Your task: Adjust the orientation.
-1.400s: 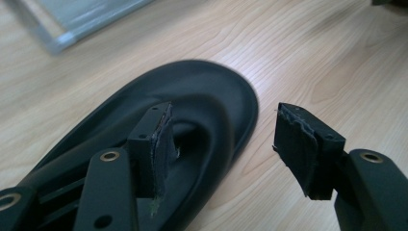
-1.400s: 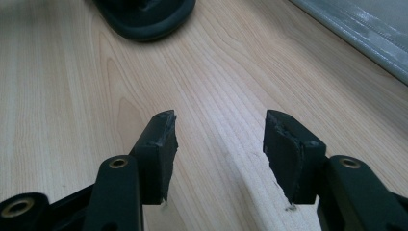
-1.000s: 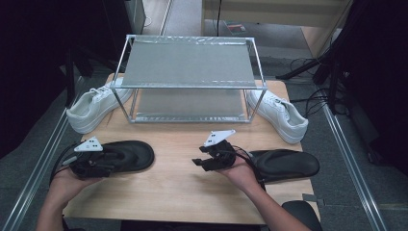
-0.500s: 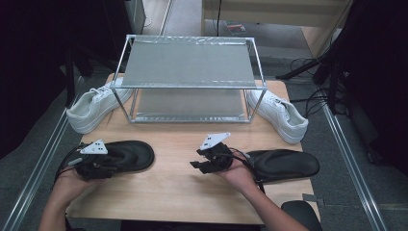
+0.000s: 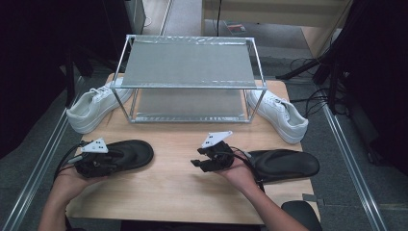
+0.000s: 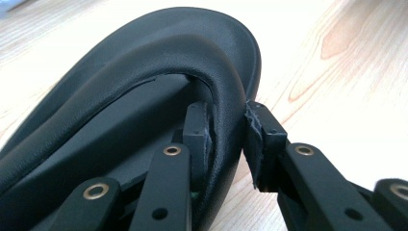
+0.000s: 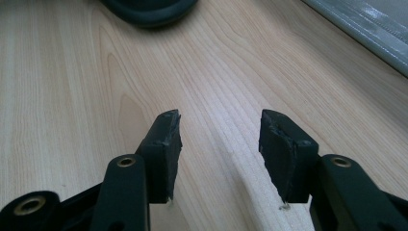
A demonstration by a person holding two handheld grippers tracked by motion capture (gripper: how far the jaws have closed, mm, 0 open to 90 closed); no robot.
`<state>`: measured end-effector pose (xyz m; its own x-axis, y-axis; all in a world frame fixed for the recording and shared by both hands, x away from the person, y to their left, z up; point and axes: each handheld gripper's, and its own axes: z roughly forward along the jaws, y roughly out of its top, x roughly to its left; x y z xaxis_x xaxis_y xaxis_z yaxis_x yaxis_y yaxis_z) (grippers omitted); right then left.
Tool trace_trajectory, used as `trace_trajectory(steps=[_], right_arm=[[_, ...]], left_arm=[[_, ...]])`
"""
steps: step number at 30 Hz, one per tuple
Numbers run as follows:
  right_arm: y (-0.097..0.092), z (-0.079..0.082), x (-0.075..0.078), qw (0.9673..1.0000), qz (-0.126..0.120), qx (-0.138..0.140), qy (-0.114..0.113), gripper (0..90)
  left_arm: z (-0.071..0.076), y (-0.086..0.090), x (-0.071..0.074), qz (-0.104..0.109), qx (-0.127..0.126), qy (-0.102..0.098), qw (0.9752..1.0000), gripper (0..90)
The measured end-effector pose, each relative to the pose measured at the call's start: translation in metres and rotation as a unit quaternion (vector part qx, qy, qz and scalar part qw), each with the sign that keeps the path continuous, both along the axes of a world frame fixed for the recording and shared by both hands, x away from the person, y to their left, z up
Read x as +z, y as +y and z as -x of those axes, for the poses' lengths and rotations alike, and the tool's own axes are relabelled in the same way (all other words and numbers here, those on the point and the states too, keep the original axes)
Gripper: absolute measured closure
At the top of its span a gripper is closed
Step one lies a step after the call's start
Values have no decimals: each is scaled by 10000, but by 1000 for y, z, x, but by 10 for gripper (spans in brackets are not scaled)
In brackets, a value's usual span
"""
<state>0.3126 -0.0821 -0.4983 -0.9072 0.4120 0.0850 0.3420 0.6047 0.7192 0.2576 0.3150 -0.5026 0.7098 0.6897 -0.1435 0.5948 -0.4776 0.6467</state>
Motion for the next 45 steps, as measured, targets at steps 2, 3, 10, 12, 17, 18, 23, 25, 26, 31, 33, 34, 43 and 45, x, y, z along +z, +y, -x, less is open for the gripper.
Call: trace_trajectory(steps=[2,3,10,12,17,18,23,25,26,31,33,34,43,45], right_arm=[[0,0,0,10000,-1,8,-13,505],[-1,0,0,10000,-16,6,-17,506],[-4,0,1,10000,-31,-49,-7,504],[-4,0,0,10000,-21,-58,-10,504],[-6,2,1,10000,-24,-85,3,503],[-7,2,1,10000,-25,-80,0,503],[-10,3,0,9999,-17,-122,0,503],[-11,4,0,9999,-26,-153,27,502],[-12,4,0,9998,-41,-168,42,503],[-18,5,0,9997,-87,-241,44,503],[-21,6,1,9995,-120,-280,58,503],[-23,6,0,9994,-139,-306,51,502],[-36,11,-1,9984,-198,-518,107,501],[-39,13,-1,9981,-214,-568,105,501]], left_arm=[[0,0,2,3,34,-26,10000,747],[0,0,2,-3,56,-64,10000,750],[-2,-3,13,82,164,-127,9998,762],[-2,-7,16,59,148,-143,9998,766],[-5,-19,24,97,63,-43,9999,771],[-6,-21,26,118,43,-11,9999,771],[-10,-31,28,43,-23,127,9999,768],[-12,-36,28,36,-74,146,9999,768],[-13,-38,29,23,-103,133,9999,768],[-19,-52,33,25,-230,107,9997,769],[-21,-59,34,22,-318,118,9994,769],[-22,-63,35,29,-353,144,9993,769],[-29,-104,41,-120,-885,131,9959,767],[-31,-113,41,-127,-905,90,9958,767]])
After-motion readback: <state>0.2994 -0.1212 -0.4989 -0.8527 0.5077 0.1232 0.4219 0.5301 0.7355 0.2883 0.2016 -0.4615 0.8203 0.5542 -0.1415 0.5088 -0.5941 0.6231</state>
